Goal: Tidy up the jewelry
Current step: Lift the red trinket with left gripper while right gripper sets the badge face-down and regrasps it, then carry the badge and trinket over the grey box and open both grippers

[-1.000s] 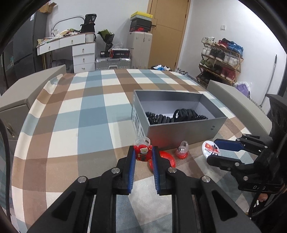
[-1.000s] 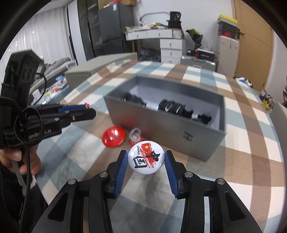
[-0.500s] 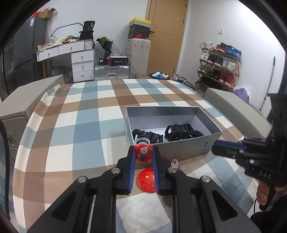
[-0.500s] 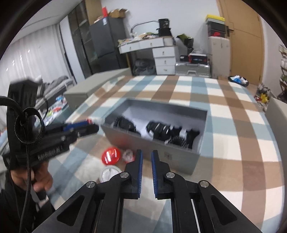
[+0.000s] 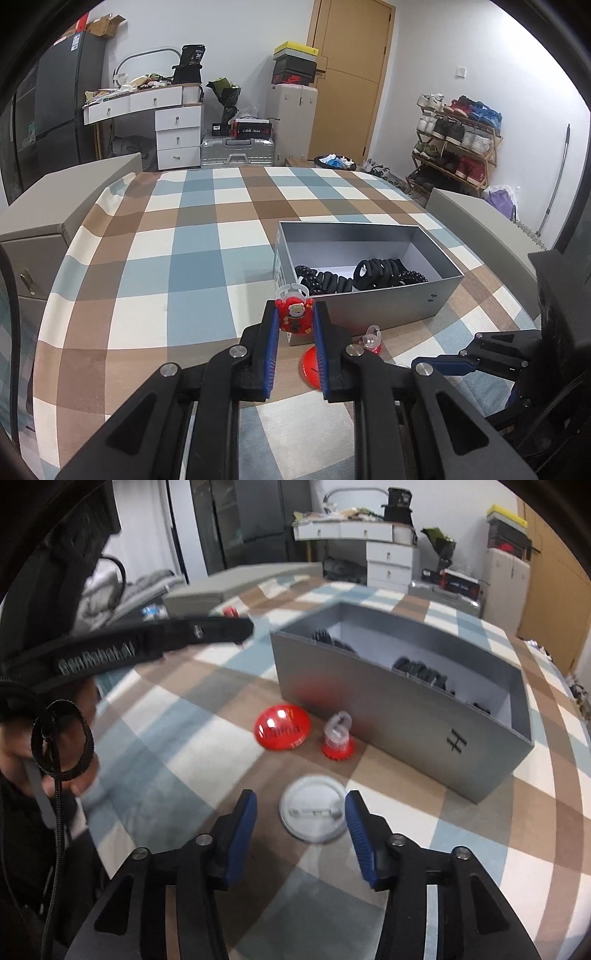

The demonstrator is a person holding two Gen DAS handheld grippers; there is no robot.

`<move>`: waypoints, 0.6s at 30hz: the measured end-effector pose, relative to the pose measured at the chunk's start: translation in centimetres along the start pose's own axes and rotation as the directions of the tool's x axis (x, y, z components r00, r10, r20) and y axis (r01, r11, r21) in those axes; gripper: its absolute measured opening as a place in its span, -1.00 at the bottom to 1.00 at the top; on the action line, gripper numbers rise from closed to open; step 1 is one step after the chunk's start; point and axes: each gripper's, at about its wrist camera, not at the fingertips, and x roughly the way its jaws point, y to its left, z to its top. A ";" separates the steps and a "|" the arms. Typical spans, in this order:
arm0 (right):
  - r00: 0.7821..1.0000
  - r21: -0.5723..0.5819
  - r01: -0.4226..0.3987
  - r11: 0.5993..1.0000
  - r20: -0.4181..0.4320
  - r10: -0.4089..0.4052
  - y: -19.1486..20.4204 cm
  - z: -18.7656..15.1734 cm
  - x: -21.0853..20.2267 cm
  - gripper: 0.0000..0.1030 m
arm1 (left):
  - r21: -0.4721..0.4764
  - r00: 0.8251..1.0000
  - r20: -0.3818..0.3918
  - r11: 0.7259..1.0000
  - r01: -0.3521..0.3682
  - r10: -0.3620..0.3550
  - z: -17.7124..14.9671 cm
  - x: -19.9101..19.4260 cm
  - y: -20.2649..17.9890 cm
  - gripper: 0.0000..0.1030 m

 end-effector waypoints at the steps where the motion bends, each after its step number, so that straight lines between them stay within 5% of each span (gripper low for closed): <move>1: 1.000 0.003 0.014 1.000 0.005 -0.014 -0.1 -0.1 -0.1 -0.05 | -0.001 1.000 0.001 1.000 0.001 -0.001 0.0 0.0 0.1 -0.75; 11: 0.999 -0.037 0.046 0.998 -0.007 -0.046 -0.4 -0.5 0.2 -0.23 | -0.002 1.000 0.007 1.000 0.004 -0.004 0.1 -0.2 0.2 -0.75; 18: 0.997 -0.014 0.032 0.999 0.070 -0.031 -0.7 0.1 -1.8 -0.23 | 0.002 1.000 0.025 1.000 0.009 -0.009 0.4 -0.5 -0.2 -0.75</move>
